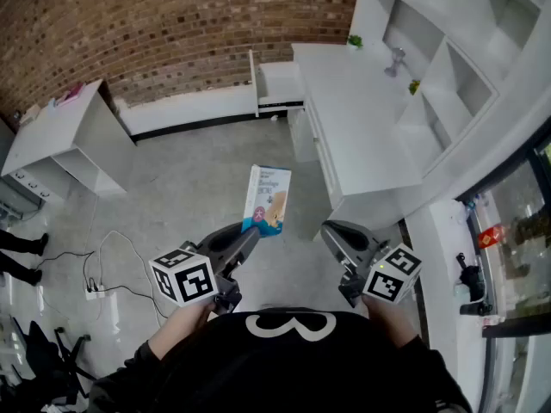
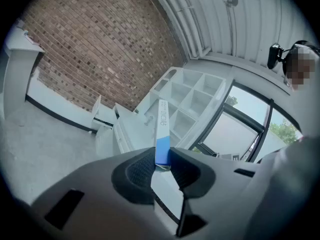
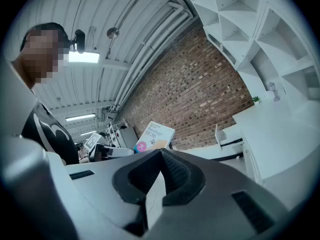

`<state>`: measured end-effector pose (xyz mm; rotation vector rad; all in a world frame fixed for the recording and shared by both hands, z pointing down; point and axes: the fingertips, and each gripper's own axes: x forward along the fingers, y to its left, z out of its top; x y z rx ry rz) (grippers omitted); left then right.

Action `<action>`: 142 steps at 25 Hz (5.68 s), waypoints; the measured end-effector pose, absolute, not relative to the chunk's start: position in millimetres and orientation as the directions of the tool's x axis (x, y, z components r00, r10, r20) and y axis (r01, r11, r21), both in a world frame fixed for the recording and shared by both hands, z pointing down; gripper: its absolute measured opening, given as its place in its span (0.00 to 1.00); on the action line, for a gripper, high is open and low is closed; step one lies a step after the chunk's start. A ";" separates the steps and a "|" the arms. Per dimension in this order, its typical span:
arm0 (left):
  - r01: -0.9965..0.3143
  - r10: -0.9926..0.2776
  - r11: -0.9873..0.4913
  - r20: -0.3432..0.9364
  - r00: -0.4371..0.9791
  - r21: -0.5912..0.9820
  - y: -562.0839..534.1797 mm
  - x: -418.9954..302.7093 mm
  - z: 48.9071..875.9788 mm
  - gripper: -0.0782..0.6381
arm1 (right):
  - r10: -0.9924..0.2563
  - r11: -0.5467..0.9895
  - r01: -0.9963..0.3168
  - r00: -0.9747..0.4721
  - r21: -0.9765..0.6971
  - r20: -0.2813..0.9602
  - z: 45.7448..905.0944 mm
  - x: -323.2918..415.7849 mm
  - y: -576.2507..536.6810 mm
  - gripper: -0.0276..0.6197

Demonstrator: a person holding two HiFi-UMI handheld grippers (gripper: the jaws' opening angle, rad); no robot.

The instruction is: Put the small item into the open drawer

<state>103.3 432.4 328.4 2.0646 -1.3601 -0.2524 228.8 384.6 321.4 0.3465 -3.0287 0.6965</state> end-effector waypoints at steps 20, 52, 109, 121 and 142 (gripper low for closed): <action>-0.770 -0.875 -0.222 0.226 0.428 0.598 438.5 44.7 358.8 0.23 | -0.235 0.861 -0.274 -0.961 -0.429 0.144 350.7 166.0 380.9 0.06; -0.817 -0.905 -0.131 0.268 0.329 0.561 138.6 -37.5 362.5 0.23 | -0.194 0.867 -0.202 -0.979 -0.455 0.066 353.2 85.6 67.9 0.06; -0.880 -0.712 -0.153 0.567 0.414 0.450 -359.1 -198.3 536.4 0.23 | -0.585 0.619 -0.601 -0.782 -0.505 0.215 411.5 -19.0 -304.4 0.06; -0.914 -0.636 -0.081 0.685 0.355 0.399 -421.4 -206.6 612.7 0.23 | -0.630 0.557 -0.667 -0.728 -0.494 0.271 427.9 -1.1 -338.4 0.06; -0.960 -0.479 -0.065 0.835 0.270 0.273 -467.0 -216.2 732.2 0.23 | -0.609 0.491 -0.702 -0.700 -0.516 0.372 459.8 2.7 -363.8 0.06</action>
